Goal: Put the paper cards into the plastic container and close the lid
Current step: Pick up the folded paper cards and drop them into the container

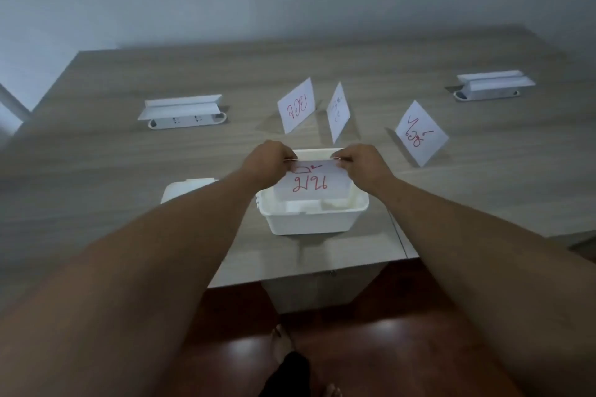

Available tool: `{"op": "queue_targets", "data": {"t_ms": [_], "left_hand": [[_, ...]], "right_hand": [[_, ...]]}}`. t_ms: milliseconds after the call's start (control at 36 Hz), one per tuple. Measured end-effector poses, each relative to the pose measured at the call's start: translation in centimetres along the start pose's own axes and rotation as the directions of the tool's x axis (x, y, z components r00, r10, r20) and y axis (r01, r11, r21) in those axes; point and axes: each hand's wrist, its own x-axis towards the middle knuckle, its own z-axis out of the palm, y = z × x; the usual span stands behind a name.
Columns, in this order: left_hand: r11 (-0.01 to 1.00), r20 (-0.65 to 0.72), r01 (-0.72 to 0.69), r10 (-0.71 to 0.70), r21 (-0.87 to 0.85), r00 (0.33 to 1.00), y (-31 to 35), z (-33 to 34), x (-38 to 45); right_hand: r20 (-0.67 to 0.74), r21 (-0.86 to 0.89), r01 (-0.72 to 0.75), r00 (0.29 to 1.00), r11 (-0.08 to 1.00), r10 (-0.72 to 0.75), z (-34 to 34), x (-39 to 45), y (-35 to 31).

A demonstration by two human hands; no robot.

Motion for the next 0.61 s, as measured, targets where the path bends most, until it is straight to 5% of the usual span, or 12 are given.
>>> {"op": "queue_targets", "data": {"t_ms": [306,444,528,611], "left_hand": [[0.993,0.344,-0.022,-0.018,0.113,0.939,-2.4,5.5,0.3],[0.983,0.45,0.148,-0.083,-0.111,0.889,-3.8,5.4,3.2],[0.914,0.389,0.249,-0.113,-0.32,0.914,-4.1,4.5,5.9],[0.913,0.278,0.186,-0.084,-0.363,0.957,-3.2,3.3,9.0]], "right_hand": [[0.383,-0.246,-0.009,0.918,0.969,0.105,3.4,0.1,3.7],[0.532,-0.215,-0.143,0.813,0.966,0.239,2.6,2.7,3.2],[0.509,-0.136,-0.238,0.816,0.962,0.274,1.1,4.7,2.7],[0.36,-0.021,-0.274,0.895,0.962,0.263,-1.0,6.4,2.3]]}}
